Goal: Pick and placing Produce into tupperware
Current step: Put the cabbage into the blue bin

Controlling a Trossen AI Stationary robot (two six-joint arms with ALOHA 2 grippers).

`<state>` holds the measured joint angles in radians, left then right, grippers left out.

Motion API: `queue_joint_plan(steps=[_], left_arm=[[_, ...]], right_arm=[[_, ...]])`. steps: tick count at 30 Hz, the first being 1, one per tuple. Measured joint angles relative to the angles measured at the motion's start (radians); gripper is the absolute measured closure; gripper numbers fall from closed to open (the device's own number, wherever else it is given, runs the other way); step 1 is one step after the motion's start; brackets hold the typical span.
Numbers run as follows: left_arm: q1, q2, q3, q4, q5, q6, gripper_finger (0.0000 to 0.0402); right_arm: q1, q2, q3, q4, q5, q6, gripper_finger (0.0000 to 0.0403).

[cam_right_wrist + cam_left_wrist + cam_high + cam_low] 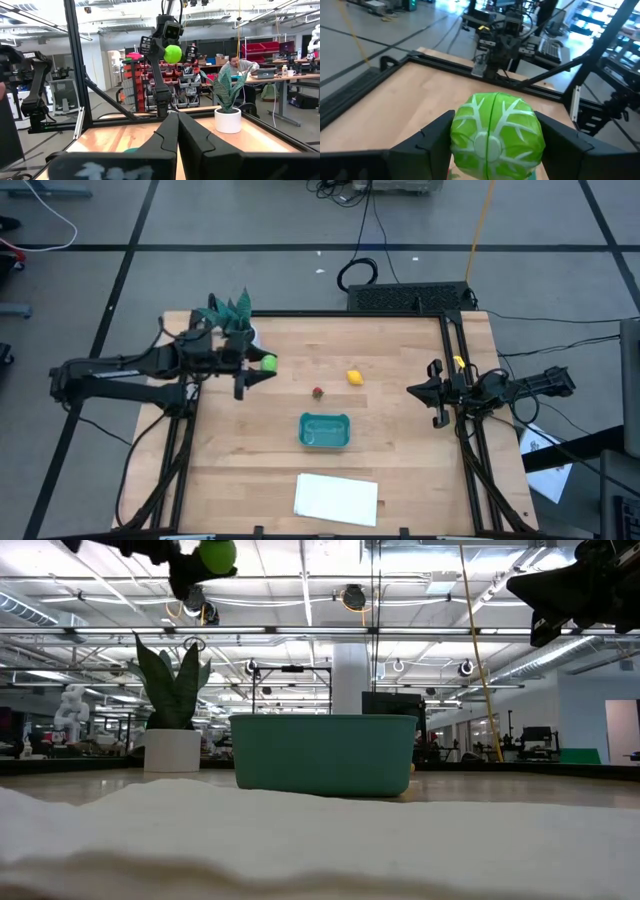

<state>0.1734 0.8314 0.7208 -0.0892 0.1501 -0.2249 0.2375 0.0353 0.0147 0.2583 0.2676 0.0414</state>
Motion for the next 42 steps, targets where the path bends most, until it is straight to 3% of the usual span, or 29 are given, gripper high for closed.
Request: queue_joint_plan(steps=[9,15,30,42], left_arm=[[0.000,0.188,0.083,0.029,0.114,-0.014,0.0165],[-0.001,0.309,0.191,-0.069,0.219,-0.016,0.0165],[-0.082,0.651,0.466,-0.409,0.243,0.097,0.0165],[-0.116,0.898,0.500,-0.493,0.268,0.123,0.0165]], right_arm=[[0.000,0.000,0.000,-0.003,0.000,0.003,0.0403],[0.000,0.000,0.000,-0.016,0.000,0.000,0.0403],[0.000,0.000,0.000,-0.002,-0.002,-0.020,0.0403],[0.000,0.001,0.000,-0.010,-0.003,-0.001,0.0403]])
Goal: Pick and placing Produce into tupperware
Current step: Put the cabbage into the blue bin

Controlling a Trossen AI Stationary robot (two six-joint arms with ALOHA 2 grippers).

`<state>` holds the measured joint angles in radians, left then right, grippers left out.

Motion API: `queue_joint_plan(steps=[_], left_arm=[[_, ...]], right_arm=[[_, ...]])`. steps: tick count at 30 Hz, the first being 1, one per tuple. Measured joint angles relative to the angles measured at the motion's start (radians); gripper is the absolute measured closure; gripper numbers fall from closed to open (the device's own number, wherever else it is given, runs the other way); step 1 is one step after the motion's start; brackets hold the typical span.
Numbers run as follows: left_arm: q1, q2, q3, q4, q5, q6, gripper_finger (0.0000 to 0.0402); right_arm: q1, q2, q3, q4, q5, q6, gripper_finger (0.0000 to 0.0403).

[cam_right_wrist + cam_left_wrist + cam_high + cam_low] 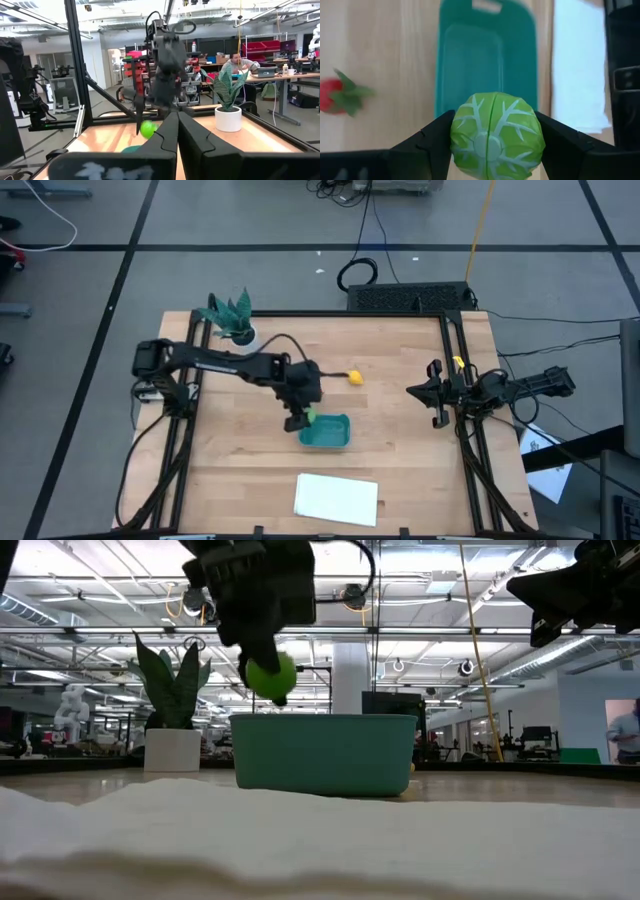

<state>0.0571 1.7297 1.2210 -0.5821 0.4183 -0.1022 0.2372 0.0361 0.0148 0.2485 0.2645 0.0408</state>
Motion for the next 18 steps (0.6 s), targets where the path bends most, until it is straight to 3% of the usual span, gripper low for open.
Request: queue_joint_plan(steps=[13,18], left_arm=[[-0.032,0.180,0.275,-0.183,0.000,0.110,0.0165],[-0.056,0.236,0.296,-0.196,-0.032,0.182,0.0165]], right_arm=[[0.000,0.013,0.000,-0.008,-0.001,0.012,0.0403],[0.000,0.013,0.000,-0.007,-0.001,0.012,0.0403]])
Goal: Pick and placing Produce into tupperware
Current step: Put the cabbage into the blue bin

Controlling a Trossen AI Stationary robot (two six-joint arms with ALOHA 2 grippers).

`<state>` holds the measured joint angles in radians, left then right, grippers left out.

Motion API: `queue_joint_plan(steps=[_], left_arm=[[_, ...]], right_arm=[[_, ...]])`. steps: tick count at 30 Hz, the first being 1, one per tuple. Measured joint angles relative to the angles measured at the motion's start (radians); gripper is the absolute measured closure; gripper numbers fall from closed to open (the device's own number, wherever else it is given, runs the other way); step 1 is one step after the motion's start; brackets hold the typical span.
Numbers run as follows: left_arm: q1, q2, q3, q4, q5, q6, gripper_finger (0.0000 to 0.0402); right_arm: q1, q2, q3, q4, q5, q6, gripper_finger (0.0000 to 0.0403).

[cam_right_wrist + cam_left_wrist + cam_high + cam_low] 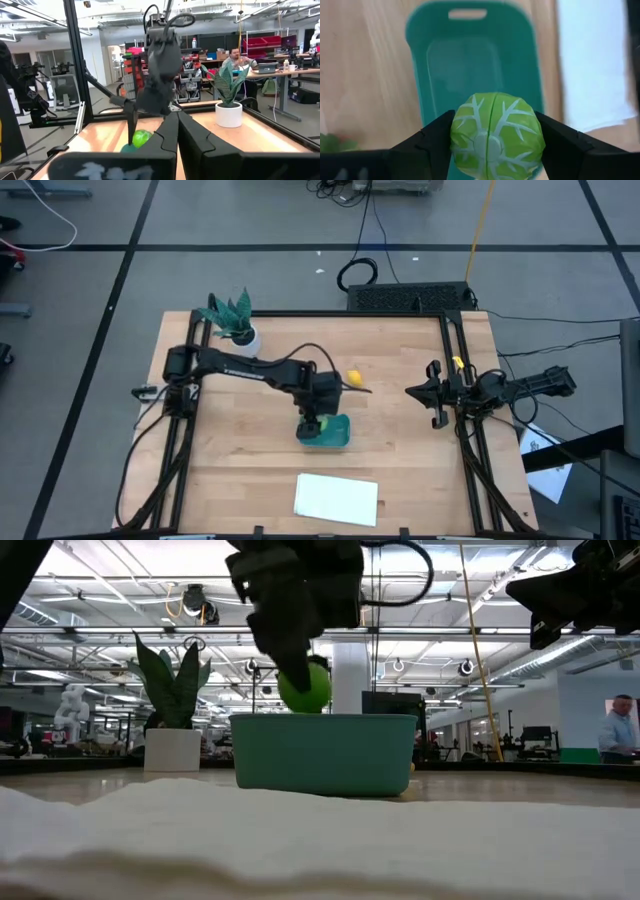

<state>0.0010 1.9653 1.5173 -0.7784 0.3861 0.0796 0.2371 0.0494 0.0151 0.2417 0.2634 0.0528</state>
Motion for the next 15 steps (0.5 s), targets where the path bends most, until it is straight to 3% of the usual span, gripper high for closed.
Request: queue_joint_plan(steps=[8,15], left_arm=[[-0.030,0.045,-0.001,-0.009,-0.090,0.067,0.0165],[-0.043,0.045,-0.001,-0.011,-0.065,0.122,0.0165]], right_arm=[[0.000,0.000,0.000,0.000,0.000,-0.003,0.0403],[0.000,0.000,0.000,0.000,0.000,-0.004,0.0403]])
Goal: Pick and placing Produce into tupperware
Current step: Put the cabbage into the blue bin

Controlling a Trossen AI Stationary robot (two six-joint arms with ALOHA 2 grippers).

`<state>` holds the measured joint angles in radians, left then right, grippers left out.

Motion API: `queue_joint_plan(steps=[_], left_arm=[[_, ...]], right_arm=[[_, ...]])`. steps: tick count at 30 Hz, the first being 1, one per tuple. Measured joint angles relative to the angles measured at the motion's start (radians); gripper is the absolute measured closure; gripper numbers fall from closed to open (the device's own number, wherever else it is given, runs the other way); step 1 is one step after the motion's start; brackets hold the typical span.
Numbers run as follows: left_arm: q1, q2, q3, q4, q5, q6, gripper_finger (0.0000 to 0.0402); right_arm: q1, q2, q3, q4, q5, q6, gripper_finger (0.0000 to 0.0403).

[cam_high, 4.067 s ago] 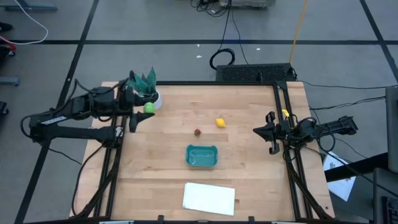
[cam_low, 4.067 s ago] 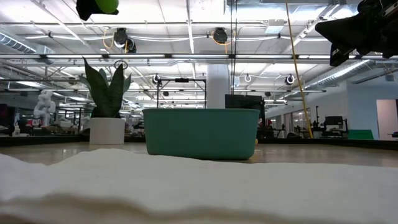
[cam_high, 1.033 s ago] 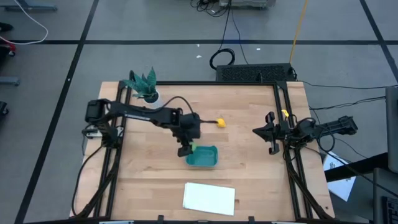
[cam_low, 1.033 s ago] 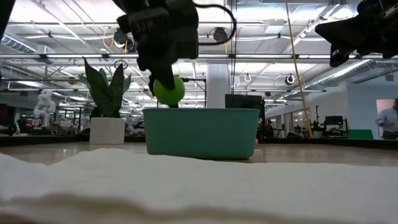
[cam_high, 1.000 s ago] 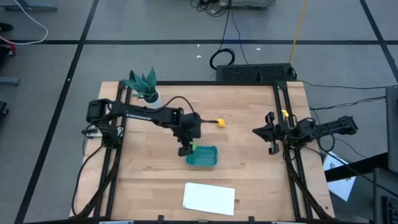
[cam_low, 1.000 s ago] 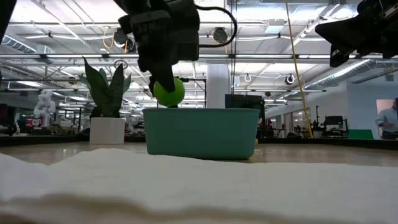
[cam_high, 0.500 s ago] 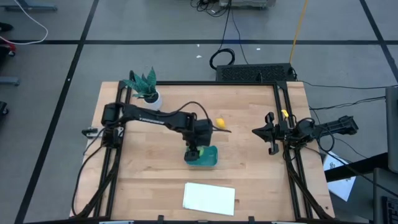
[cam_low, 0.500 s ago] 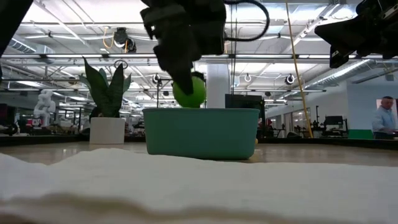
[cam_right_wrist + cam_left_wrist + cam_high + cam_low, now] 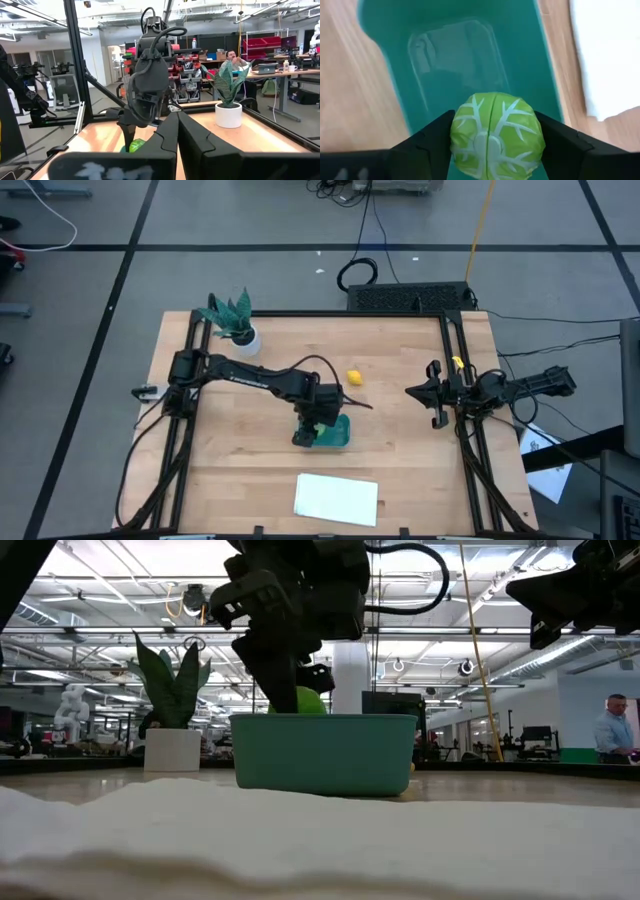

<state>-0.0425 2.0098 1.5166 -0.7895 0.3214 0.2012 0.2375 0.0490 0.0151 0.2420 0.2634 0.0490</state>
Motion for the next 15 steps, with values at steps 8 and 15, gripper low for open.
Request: queue_joint_plan(steps=[8,15], left_arm=[[0.010,0.007,0.000,-0.001,0.018,0.039,0.0165],[0.010,0.007,0.000,0.000,0.018,0.101,0.0165]], right_arm=[[0.000,0.000,0.000,0.000,0.000,0.000,0.0403],[0.000,0.000,0.000,0.000,0.000,0.000,0.0403]])
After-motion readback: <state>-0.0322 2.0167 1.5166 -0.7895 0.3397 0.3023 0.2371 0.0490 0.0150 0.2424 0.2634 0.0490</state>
